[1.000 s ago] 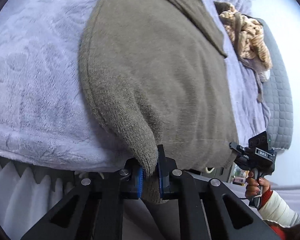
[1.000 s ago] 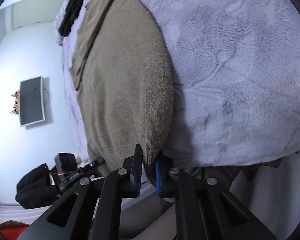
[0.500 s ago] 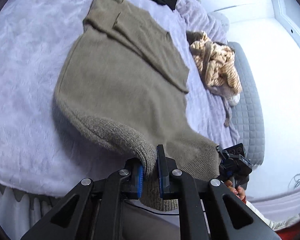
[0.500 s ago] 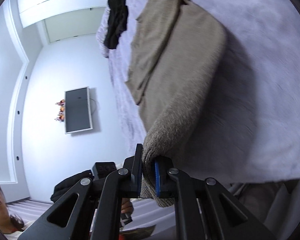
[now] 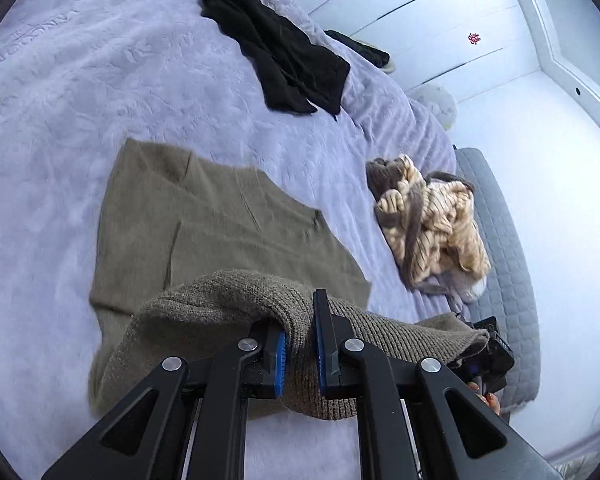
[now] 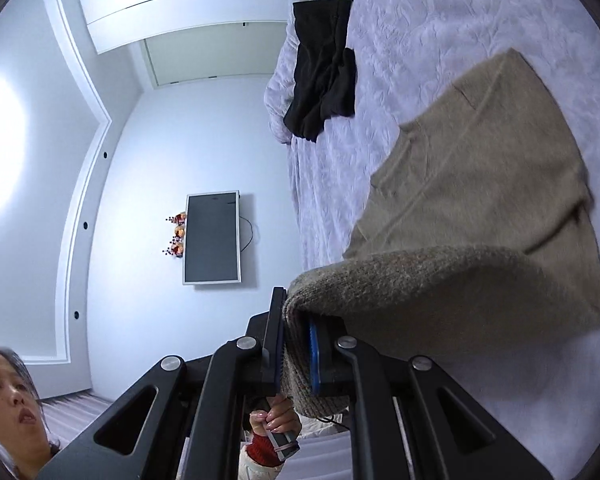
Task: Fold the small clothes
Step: 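Lift the hem with both tools, fold it toward the collar, release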
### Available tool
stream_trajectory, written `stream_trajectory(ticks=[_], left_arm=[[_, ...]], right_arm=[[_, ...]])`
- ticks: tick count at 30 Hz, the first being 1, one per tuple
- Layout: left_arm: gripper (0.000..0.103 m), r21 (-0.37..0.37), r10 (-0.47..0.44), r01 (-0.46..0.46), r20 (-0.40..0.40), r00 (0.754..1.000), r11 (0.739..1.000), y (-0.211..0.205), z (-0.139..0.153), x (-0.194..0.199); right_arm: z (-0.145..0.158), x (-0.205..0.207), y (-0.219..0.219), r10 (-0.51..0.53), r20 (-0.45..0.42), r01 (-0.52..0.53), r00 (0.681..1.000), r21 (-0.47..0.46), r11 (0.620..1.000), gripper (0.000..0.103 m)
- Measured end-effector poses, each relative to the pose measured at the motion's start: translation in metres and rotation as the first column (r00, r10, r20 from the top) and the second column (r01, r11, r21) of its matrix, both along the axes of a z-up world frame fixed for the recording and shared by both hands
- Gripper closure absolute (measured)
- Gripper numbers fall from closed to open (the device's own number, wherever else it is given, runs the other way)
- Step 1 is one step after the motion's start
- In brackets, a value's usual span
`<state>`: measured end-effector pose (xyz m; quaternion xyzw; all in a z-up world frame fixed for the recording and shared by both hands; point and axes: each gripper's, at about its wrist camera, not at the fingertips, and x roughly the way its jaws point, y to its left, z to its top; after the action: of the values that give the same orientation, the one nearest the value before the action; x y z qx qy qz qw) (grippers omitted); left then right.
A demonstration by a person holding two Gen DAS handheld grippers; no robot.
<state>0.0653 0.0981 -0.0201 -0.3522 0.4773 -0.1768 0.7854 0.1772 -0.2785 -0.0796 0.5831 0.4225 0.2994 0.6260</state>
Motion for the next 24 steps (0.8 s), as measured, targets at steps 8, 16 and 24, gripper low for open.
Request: stream_trajectory(ticks=[8, 16, 24], left_arm=[[0.091, 0.194, 0.066, -0.041, -0.12, 0.991, 0.98, -0.003, -0.079, 0.099], [0.086, 0.293, 0.101, -0.033, -0.219, 0.97, 0.956, -0.007, -0.112, 0.119], [0.019, 0.425, 0.067, -0.015, -0.108, 0.992, 0.905, -0.008, -0.049, 0.09]], right_arm=[[-0.094, 0.102, -0.01, 0.002, -0.191, -0.025, 0.982, -0.117, 0.993, 0.092], [-0.147, 0.129, -0.011, -0.054, -0.308, 0.001, 0.95, -0.169, 0.986, 0.091], [-0.081, 0.106, -0.016, -0.003, -0.165, -0.049, 0.986, -0.311, 0.949, 0.041]])
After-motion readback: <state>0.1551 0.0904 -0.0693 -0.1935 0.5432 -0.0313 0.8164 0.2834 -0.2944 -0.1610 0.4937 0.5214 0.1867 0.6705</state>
